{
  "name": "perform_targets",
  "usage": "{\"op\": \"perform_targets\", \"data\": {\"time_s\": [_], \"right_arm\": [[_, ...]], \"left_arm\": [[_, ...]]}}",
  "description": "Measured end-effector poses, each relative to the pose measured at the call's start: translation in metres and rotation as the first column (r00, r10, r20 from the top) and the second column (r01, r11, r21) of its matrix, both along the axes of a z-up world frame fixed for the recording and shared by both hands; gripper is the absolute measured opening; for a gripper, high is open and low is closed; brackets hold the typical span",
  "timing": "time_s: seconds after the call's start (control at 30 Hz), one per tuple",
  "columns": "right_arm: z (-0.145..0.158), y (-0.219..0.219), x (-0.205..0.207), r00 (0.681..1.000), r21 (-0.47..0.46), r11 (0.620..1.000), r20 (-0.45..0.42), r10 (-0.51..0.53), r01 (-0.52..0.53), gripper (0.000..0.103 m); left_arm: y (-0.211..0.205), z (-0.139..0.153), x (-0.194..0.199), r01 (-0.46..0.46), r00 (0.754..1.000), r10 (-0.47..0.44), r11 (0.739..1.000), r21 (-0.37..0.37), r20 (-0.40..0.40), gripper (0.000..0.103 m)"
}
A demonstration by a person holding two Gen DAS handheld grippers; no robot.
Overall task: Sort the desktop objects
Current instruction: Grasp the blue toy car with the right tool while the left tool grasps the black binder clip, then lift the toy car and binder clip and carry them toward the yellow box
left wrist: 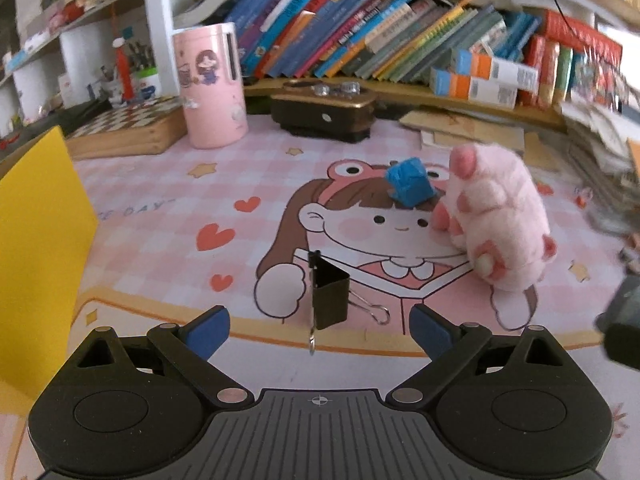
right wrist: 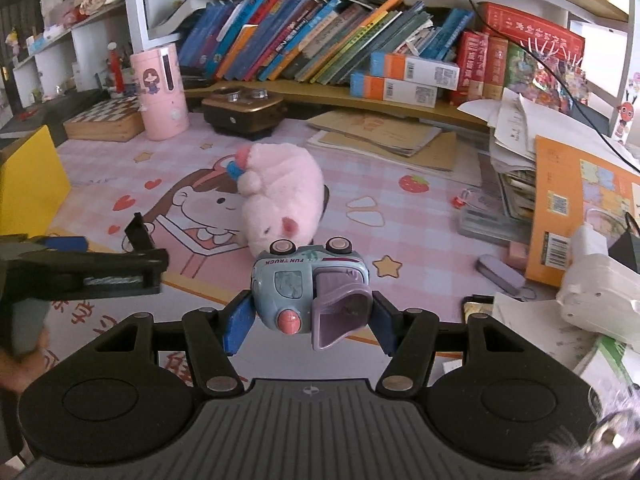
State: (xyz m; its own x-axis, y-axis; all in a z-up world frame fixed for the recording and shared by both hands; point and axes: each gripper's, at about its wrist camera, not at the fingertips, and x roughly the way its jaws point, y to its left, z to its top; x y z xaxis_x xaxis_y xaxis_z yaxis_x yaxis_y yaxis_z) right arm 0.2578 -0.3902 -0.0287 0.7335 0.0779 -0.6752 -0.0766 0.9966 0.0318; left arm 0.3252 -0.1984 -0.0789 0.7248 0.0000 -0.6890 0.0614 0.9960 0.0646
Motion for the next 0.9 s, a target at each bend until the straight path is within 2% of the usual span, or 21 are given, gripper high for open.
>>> {"op": "perform_targets", "data": {"time_s": [0.07,0.13,0.23,0.3,0.33,0.9], "right_arm": [[0.000,-0.001,-0.002,1.000,-0.004,1.000,-0.001,0.000,0.000,0.058],[0.000,-0.002,-0.004,1.000,-0.007,1.000,-0.003,0.001,-0.001,0.058],[0.000,-0.003,-0.006,1.000,-0.012,1.000,-0.005,0.001,-0.001,0.058],[0.000,-0.003,-0.007,1.000,-0.014,1.000,-0.004,-0.001,0.001,0.058],[0.001,-0.003,-0.007,1.000,-0.014,1.000,-0.003,0.000,0.000,0.058],[0.006,0.018,-0.014,0.997,0.000,0.997,0.018,0.078,-0.078,0.058]], "left_arm": [[-0.003,-0.005,0.002,0.003,1.000,-0.003,1.000,0.026,-0.005,0.094],[-0.003,-0.008,0.003,0.001,1.000,-0.001,1.000,0.018,-0.007,0.090],[0.000,-0.008,0.002,0.009,1.000,-0.009,1.000,-0.018,0.010,0.073],[0.001,-0.007,0.001,0.030,0.999,-0.029,0.999,-0.036,0.024,0.047],[0.001,-0.006,-0.001,0.038,0.999,-0.037,0.999,-0.038,0.027,0.039],[0.025,0.041,-0.045,0.089,0.994,-0.076,0.979,-0.185,0.079,0.039]]}}
